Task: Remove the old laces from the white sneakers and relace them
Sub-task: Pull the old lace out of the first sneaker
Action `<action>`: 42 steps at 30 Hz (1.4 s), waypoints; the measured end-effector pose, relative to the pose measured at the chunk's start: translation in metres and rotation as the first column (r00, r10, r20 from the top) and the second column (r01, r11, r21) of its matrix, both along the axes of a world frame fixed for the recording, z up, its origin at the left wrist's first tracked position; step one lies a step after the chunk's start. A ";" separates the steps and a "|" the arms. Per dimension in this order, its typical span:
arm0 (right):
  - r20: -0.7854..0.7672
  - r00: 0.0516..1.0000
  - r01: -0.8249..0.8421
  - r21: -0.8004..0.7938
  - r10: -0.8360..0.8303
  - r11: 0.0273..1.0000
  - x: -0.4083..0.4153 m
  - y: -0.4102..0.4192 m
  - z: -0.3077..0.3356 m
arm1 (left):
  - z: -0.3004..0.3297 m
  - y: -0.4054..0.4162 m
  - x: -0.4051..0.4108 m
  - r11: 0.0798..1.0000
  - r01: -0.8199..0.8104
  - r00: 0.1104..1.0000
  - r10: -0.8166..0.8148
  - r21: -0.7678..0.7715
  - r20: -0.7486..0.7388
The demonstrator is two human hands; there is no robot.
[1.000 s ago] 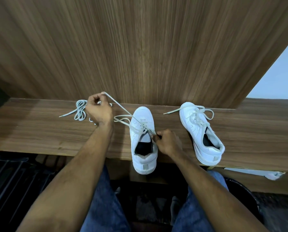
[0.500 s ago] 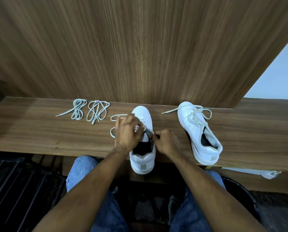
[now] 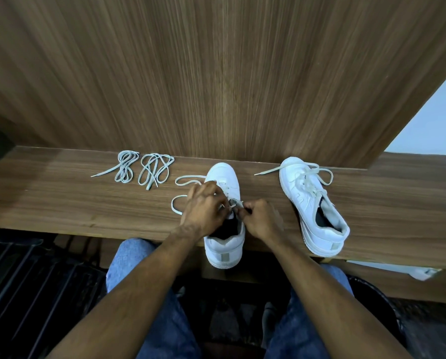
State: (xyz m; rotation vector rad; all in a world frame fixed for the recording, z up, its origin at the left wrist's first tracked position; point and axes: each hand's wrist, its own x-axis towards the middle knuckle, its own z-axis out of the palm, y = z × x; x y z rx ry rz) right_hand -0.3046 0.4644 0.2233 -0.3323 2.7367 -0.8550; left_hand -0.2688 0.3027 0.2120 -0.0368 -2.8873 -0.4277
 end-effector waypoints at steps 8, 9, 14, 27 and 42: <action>0.022 1.000 0.009 -0.035 -0.008 0.999 -0.001 0.003 -0.002 | 0.039 -0.017 -0.011 0.693 -0.467 0.827 0.562 0.550 -0.005; 0.021 1.000 0.010 -0.038 -0.009 0.999 -0.001 0.003 -0.002 | 0.039 -0.020 -0.009 0.725 -0.499 0.831 0.555 0.475 0.027; -0.036 0.999 -0.034 0.010 0.034 0.999 0.000 -0.001 0.001 | 0.026 -0.004 0.018 0.849 -0.389 0.921 0.347 0.358 0.177; -0.305 0.841 -0.363 0.292 0.446 0.885 -0.014 -0.021 -0.016 | -0.003 0.012 0.030 0.720 -0.576 0.813 0.460 0.387 0.357; -0.008 0.999 -0.040 -0.450 0.041 0.892 -0.029 -0.029 -0.011 | -0.008 0.017 0.032 0.719 -0.591 0.804 0.489 0.366 0.339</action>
